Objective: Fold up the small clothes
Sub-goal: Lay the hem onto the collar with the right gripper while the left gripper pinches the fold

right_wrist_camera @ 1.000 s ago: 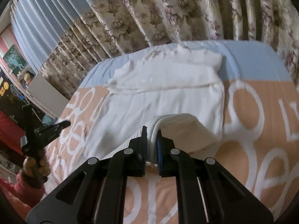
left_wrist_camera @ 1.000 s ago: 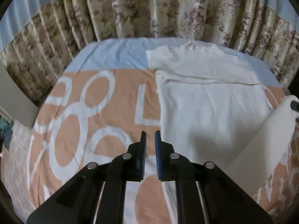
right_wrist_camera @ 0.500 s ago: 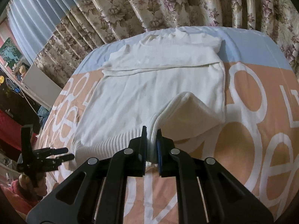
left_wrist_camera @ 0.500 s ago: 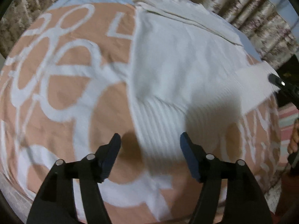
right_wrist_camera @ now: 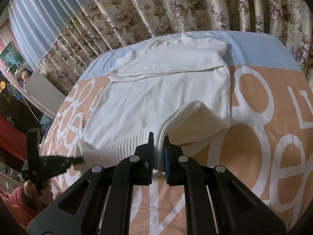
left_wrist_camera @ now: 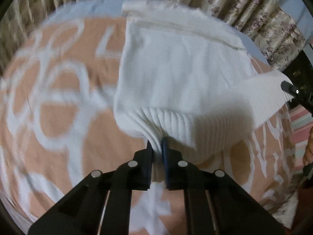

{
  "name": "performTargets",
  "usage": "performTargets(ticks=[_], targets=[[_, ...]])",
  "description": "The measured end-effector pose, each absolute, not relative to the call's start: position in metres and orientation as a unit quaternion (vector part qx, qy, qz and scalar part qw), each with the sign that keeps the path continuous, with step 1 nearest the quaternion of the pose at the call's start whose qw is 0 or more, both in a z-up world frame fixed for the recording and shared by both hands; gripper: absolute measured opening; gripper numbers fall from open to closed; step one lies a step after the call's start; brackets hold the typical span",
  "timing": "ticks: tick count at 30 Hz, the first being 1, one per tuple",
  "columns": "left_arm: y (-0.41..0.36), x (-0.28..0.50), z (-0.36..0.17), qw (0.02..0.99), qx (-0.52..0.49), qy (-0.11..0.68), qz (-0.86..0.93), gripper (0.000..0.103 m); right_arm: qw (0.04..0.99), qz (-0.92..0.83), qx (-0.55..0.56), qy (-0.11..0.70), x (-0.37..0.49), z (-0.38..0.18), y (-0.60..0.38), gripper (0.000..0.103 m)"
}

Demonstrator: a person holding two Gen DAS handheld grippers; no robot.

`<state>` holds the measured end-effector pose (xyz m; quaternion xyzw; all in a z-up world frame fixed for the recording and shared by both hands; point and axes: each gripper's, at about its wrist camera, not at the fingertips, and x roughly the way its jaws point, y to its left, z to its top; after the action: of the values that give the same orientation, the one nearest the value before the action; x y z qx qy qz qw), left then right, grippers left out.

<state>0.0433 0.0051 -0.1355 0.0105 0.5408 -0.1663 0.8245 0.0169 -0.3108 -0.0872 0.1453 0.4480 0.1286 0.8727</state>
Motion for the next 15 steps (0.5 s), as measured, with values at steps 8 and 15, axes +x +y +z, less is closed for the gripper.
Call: performTargets(ticks=[8, 15], targets=[[-0.020, 0.103, -0.081, 0.896, 0.119, 0.407, -0.129, 0.009, 0.894, 0.123, 0.112, 0.416, 0.049, -0.061, -0.314, 0.009], [-0.036, 0.177, -0.055, 0.920, 0.123, 0.359, -0.102, 0.009, 0.913, 0.108, 0.099, 0.380, 0.113, -0.036, -0.331, 0.009]])
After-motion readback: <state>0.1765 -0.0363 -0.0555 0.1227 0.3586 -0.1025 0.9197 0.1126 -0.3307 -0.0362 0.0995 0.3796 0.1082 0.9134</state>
